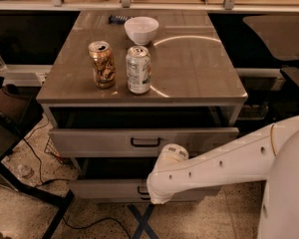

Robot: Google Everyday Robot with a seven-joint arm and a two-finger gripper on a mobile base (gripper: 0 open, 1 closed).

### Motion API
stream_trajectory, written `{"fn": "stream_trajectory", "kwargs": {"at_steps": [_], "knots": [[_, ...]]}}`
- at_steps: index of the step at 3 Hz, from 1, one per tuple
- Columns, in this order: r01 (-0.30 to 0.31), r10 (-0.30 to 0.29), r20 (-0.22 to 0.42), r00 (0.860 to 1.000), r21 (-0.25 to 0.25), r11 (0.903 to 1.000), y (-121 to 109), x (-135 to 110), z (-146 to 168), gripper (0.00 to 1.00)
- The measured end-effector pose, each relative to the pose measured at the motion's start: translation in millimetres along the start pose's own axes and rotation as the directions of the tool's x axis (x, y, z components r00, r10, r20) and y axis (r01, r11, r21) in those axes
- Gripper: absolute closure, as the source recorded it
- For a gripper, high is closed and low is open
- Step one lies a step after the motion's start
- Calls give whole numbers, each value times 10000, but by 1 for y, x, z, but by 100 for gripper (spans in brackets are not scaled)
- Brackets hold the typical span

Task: Open middle drawer

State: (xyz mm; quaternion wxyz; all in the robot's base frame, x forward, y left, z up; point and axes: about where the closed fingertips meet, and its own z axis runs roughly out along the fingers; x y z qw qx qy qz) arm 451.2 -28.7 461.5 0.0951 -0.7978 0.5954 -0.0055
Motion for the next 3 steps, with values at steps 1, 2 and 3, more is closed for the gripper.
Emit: {"fn": "stream_trajectory", "kwargs": {"at_steps": [1,2,3], "knots": [[-44,43,-243,9997,-38,10000,-4,2,10,100],[-106,109,-181,9998,169,9998,-6,3,16,99],[-103,105,-186,9998,138,9999,-5,3,16,77]]}}
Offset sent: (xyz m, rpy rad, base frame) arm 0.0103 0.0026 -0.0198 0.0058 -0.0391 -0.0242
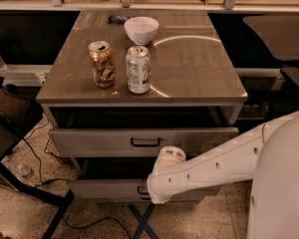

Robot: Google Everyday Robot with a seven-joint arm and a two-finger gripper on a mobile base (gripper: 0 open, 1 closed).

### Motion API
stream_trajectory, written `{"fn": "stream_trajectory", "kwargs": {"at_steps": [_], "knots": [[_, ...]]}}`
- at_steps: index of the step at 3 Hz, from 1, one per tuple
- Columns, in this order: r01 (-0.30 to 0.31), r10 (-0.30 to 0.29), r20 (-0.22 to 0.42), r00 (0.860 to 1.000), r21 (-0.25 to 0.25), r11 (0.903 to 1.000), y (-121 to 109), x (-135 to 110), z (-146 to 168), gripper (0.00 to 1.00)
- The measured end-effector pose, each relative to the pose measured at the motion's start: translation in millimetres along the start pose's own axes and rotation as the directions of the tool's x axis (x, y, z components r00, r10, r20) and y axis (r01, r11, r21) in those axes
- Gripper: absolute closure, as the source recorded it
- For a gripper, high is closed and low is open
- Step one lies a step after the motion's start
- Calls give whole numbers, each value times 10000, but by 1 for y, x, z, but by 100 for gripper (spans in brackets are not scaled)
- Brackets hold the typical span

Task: Open middle drawer

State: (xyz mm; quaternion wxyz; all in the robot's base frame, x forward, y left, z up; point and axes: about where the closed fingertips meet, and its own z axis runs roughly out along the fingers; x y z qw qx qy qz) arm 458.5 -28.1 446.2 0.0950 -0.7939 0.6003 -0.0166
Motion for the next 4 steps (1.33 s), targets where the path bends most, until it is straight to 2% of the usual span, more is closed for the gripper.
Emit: {"fn": "stream_trajectory", "kwargs": {"at_steps": [3,4], "knots": [[7,-7,-1,10000,-45,10000,2,0,2,8],[9,-9,-1,10000,-58,10000,3,0,2,0]]}}
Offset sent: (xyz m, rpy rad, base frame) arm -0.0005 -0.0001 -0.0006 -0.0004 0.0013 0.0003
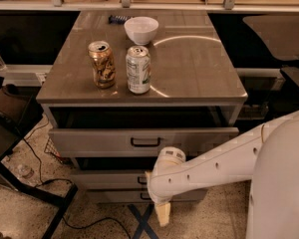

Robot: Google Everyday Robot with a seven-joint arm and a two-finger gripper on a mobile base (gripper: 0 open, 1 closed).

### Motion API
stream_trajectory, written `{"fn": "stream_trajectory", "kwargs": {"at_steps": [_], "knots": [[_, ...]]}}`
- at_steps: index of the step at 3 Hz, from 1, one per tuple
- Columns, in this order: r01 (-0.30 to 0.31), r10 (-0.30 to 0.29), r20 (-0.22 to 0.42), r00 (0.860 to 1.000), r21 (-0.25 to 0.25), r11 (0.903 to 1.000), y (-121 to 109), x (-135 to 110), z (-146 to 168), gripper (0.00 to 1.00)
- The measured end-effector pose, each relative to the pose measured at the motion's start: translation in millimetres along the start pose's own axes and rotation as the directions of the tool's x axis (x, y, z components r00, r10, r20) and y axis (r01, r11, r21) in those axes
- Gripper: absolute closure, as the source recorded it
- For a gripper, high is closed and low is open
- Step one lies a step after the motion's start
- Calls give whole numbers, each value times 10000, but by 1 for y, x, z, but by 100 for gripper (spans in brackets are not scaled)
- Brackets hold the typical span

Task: Open middle drawer

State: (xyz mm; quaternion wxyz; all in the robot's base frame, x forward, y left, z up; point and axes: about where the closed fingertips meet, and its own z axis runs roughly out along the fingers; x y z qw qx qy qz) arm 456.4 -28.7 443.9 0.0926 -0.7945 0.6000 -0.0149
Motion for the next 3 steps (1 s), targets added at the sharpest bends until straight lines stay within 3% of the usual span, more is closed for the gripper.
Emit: {"fn": "stream_trajectory", "kwargs": {"at_steps": [1,3], "knots": [[-24,24,-51,10000,-55,10000,1,0,1,0],[-991,913,-988,9909,-768,9921,6,0,1,0]]}}
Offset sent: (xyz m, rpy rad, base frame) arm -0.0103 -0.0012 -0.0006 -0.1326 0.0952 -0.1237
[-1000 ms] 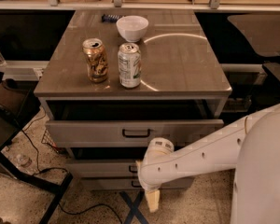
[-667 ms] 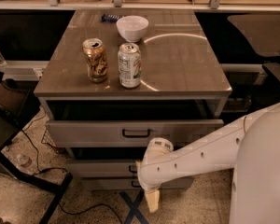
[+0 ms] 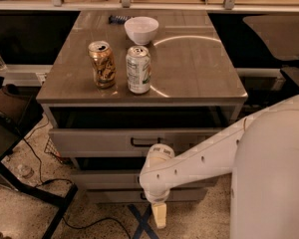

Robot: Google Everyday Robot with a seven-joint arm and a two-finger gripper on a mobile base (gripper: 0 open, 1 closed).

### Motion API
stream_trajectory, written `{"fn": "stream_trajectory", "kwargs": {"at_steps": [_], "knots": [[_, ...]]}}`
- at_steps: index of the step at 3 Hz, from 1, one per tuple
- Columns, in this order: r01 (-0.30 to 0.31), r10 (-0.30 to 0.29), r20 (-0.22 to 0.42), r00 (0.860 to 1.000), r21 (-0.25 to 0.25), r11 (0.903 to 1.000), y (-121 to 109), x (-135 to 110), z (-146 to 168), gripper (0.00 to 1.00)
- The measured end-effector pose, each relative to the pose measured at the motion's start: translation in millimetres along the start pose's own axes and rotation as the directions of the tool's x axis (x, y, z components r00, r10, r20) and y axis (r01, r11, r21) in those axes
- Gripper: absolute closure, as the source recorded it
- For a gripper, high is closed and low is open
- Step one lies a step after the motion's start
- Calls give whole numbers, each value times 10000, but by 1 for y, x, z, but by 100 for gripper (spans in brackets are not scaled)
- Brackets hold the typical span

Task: Open middle drawer

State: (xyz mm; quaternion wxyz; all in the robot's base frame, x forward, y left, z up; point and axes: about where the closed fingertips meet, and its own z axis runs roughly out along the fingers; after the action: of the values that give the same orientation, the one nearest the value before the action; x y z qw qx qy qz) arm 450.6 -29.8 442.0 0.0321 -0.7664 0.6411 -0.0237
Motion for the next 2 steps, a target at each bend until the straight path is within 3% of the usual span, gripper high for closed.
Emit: {"fn": "stream_trajectory", "kwargs": {"at_steps": [1,2], "knots": [[-386,377,-282,9989,-306,9988,0,-3,1,0],[-627,619,-151,9980,-588,9963,2,-7,3,0]]}}
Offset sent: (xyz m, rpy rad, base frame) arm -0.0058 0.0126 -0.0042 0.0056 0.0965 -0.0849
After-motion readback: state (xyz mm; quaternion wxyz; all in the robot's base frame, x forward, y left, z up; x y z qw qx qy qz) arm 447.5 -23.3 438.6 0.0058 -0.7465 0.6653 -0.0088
